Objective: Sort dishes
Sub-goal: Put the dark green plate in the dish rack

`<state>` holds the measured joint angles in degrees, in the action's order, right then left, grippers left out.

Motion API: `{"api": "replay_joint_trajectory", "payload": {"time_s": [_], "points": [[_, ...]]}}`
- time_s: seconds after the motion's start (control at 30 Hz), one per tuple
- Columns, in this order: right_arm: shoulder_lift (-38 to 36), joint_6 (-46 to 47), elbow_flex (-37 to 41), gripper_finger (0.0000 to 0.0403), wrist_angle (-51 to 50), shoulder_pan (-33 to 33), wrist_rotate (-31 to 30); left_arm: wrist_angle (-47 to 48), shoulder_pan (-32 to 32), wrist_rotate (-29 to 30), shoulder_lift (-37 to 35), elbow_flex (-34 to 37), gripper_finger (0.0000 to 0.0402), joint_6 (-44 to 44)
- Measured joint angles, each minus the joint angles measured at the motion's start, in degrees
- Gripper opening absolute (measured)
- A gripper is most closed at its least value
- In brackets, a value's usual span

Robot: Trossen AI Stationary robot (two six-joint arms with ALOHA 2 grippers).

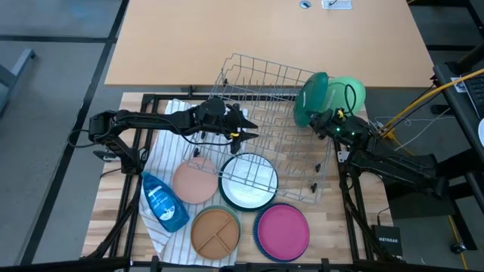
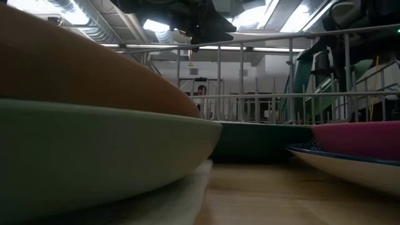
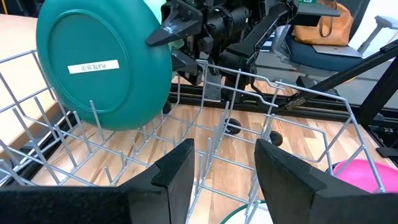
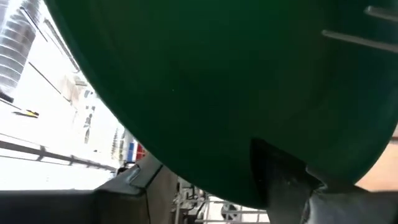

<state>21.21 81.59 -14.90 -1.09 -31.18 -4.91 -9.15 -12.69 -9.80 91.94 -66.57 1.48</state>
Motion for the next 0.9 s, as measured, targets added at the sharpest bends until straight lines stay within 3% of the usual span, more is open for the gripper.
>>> {"api": "replay_joint_trajectory", "payload": {"time_s": [0.33, 0.6, 0.77, 0.9], "points": [[0.0, 1.66, -0.07, 0.02, -0.08, 0.0, 4.21, 0.01, 0.0, 0.0, 0.0, 0.0, 0.0156, 0.0], [0.02, -10.02, -0.02, 0.02, -0.9, 0.07, 5.55, -0.49, 0.11, 0.01, 0.0, 0.0, 0.0156, 0.0], [0.02, -16.01, -0.02, 0.02, -0.93, 0.07, 5.19, -3.93, 1.99, 0.08, 0.0, 0.0, 0.0156, 0.72], [0.02, -15.73, -0.02, 0.02, -0.91, 0.07, 5.07, -12.43, 4.08, 0.36, 0.45, 0.0, 0.0156, -1.42]]}}
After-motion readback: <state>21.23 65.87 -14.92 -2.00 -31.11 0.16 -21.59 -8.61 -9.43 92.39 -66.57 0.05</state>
